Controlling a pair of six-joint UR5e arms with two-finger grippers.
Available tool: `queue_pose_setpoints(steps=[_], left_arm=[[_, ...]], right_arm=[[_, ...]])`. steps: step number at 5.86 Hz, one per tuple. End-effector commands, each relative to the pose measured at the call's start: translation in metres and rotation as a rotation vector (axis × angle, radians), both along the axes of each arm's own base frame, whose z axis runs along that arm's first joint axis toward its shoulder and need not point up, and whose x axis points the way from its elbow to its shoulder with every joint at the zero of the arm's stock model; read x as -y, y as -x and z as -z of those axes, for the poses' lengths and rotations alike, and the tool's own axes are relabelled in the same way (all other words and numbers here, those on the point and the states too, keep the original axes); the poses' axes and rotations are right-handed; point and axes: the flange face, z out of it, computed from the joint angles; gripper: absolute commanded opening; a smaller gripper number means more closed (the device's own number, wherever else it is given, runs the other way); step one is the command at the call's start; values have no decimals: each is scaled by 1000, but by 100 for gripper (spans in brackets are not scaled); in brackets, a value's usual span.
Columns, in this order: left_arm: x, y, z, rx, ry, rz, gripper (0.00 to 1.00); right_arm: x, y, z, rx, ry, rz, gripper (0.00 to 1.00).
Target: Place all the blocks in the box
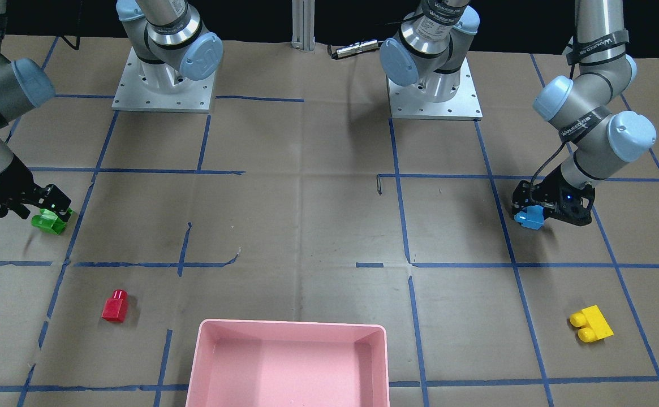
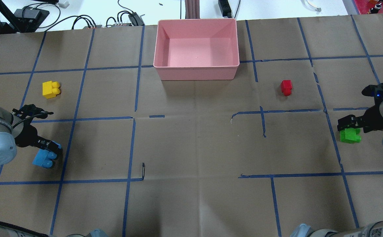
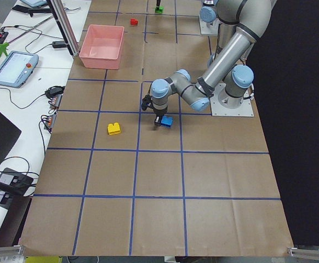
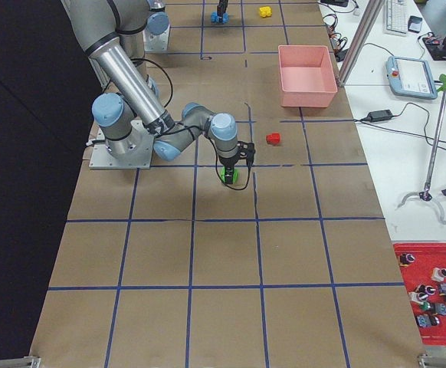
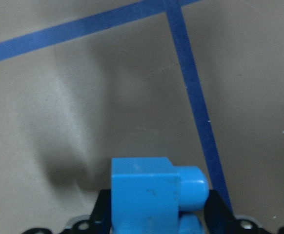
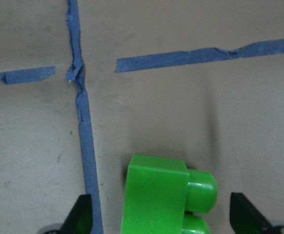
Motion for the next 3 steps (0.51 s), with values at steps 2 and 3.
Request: queue_pose_setpoints(steps=[2, 3], left_arm=[[48, -12, -83, 65, 27, 36, 21], [82, -17, -143, 42, -9, 31, 19]], right_arm=[[-6, 6, 7, -22, -37, 13, 94], [-7, 6, 7, -22, -39, 15, 72]])
